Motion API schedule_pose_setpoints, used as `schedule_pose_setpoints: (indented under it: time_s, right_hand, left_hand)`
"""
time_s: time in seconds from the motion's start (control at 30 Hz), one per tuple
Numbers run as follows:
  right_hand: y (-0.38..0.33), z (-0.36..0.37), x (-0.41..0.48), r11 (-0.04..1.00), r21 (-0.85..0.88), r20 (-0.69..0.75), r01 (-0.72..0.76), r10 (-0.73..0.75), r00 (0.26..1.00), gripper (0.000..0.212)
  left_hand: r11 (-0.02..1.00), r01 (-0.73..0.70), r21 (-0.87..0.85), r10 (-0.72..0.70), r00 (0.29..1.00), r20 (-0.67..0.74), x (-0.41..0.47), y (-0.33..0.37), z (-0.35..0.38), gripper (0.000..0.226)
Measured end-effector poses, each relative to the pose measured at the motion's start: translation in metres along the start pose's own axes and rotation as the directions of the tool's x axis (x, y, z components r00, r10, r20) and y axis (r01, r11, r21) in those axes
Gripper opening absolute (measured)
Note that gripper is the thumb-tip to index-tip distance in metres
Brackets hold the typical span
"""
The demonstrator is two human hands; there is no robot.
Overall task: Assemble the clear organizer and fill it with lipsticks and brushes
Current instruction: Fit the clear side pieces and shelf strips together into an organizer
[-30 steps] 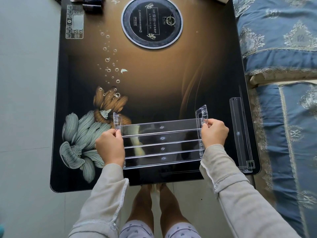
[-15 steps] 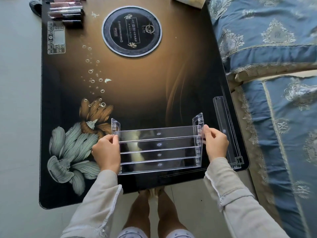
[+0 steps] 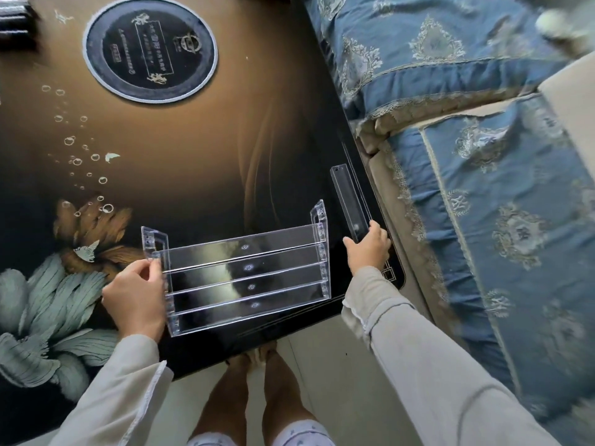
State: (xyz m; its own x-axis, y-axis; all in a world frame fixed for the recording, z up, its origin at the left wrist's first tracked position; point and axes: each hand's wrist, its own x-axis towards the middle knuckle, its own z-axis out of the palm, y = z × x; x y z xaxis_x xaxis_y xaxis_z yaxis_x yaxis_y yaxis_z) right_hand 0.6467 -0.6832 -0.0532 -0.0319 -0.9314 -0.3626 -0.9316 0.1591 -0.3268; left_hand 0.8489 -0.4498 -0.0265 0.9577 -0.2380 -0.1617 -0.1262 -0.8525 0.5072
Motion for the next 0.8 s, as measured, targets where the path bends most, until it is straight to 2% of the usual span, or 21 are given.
schedule_pose_setpoints:
  time_s: [0.17,0.3,0.47,0.53,0.6,0.67,0.8]
  right_hand:
    - [0.007,0.007,0.003,0.998,-0.069,0.002,0.004,-0.004,1.0,0.052]
    - [0.008,0.007,0.002,0.998,0.06,-0.004,0.024,-0.024,1.0,0.039]
    - [-0.013,-0.012,-0.016,0.917,0.281,-0.174,0.284,-0.243,0.954,0.04]
    - [-0.027,-0.022,-0.03,0.845,0.242,-0.237,0.477,-0.425,0.874,0.042]
    - [-0.039,-0.029,-0.046,0.74,0.119,-0.217,0.661,-0.631,0.745,0.044]
    - [-0.051,-0.029,-0.062,0.631,0.024,-0.124,0.775,-0.768,0.629,0.048]
    - [-0.067,-0.015,-0.089,0.478,0.02,0.089,0.878,-0.875,0.475,0.05]
  left_hand:
    - [1.0,0.005,0.011,-0.005,1.0,0.005,0.0,0.002,0.001,0.03]
    - [1.0,0.017,-0.01,-0.017,1.0,0.013,0.0,0.002,-0.001,0.028]
    - [0.998,0.046,-0.048,-0.045,0.998,0.034,0.0,0.0,-0.003,0.026]
    - [0.996,0.053,-0.07,-0.05,0.998,0.043,0.001,-0.001,-0.004,0.025]
    - [0.995,0.058,-0.077,-0.054,0.997,0.056,0.001,-0.004,-0.005,0.025]
    - [0.994,0.077,-0.072,-0.073,0.996,0.059,0.0,-0.006,-0.006,0.025]
    - [0.982,0.155,-0.107,-0.154,0.988,0.015,-0.004,-0.014,-0.01,0.023]
